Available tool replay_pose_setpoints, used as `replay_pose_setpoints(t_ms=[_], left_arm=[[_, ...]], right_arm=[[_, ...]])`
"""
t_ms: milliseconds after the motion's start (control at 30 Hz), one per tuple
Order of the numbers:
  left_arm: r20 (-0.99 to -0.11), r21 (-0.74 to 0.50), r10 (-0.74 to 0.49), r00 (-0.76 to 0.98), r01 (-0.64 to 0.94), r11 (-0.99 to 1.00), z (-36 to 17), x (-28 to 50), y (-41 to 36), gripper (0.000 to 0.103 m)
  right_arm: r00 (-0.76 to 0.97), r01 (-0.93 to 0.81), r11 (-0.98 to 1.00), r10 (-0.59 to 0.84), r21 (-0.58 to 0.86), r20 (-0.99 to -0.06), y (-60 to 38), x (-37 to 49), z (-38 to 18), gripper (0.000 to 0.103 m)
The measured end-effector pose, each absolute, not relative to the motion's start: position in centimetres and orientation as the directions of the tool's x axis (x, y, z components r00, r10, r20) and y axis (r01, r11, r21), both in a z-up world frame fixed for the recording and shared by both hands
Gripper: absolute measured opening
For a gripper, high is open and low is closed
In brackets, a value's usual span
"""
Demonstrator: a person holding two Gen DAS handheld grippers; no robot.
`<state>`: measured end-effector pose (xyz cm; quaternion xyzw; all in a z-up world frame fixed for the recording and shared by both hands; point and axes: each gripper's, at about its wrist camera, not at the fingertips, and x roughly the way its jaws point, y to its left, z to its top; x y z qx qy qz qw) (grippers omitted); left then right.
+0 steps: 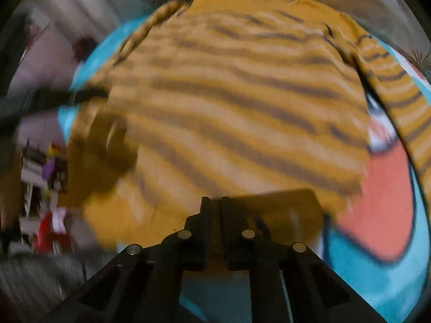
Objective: Fold small clothes
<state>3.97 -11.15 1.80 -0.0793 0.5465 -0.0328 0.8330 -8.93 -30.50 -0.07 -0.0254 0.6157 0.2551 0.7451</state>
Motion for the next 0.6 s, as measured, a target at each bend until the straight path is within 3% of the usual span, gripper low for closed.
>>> replay_pose_setpoints(t_ms=[100,167,267,333,600], left_arm=[[-0.917,-0.157,-0.139,0.374,-0.017,0.988,0.9,3.7,-11.8,0.067],[-0.922,-0.163,-0.146,0.359,-0.018,0.986,0.4,3.5,-12.2,0.067],[-0.927,-0.168,-0.149,0.344,-0.025,0.985,-0.3,3.6,-12.6,0.067],[-0.93,-0.181,-0.164,0.33,-0.021,0.983,-0.4,3.8,-13.2,0.067],[-0.931,-0.145,-0.145,0.336,0.024,0.989,0.7,3.9,-15.0,0.067]], right_arm=[[0.07,-0.352,0.903,0.288,0.246,-0.955,-35.8,-12.0,0.5,0.007],[0.136,-0.136,0.966,0.238,0.219,-0.962,-42.4,-12.8,0.5,0.011],[0.283,0.274,0.905,0.247,0.325,-0.927,-53.0,-14.4,0.2,0.035],[0.41,0.451,0.804,0.2,0.388,-0.89,-59.0,-16.2,0.1,0.036],[0.616,0.625,0.524,0.123,0.578,-0.778,-66.1,-15.7,-1.8,0.052]])
